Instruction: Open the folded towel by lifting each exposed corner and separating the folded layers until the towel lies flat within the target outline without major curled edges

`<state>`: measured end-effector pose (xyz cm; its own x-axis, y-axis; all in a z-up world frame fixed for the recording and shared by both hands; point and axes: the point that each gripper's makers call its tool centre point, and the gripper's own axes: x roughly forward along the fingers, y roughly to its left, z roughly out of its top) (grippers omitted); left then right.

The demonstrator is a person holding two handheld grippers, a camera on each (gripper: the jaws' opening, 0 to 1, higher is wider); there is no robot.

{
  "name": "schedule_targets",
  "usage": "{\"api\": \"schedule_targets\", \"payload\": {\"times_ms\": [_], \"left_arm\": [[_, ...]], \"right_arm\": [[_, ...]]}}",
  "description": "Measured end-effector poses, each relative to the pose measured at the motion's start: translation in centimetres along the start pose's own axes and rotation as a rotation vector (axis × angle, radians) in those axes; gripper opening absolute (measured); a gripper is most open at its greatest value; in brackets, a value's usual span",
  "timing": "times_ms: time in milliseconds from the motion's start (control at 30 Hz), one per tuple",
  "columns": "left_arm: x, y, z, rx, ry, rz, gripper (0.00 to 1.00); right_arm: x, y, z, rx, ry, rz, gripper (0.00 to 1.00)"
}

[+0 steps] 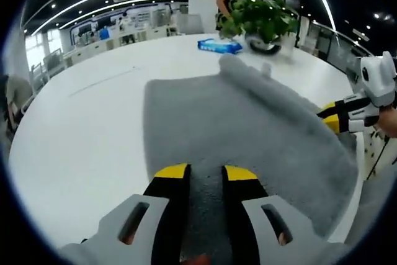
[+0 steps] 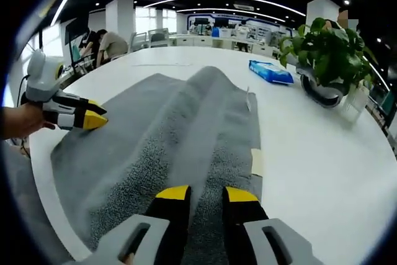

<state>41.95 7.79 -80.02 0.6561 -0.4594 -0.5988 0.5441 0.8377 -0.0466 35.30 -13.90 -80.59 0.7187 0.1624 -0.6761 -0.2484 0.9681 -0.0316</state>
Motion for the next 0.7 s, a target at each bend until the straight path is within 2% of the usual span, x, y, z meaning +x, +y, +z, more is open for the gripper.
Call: {"api": "schedule_targets", "payload": {"times_ms": [300, 467, 700], "left_arm": [[-0.5, 2.6, -0.2, -0.05, -0.011, 0.059, 0.2], [-0.7, 3.5, -0.3, -0.077, -0.015, 0.07, 0.16], [-0.9, 3.3, -0.3, -0.085, -0.028, 0.063, 0.17]], "right_arm": [[1.4, -1.1, 1.3, 0.002, 0.0, -0.011, 0.18], [1.9, -1.3, 1.7, 0.001, -0.006, -0.012, 0.18], [1.5, -1.3, 1.9, -0.014, -0.014, -0.004, 0.2]]}}
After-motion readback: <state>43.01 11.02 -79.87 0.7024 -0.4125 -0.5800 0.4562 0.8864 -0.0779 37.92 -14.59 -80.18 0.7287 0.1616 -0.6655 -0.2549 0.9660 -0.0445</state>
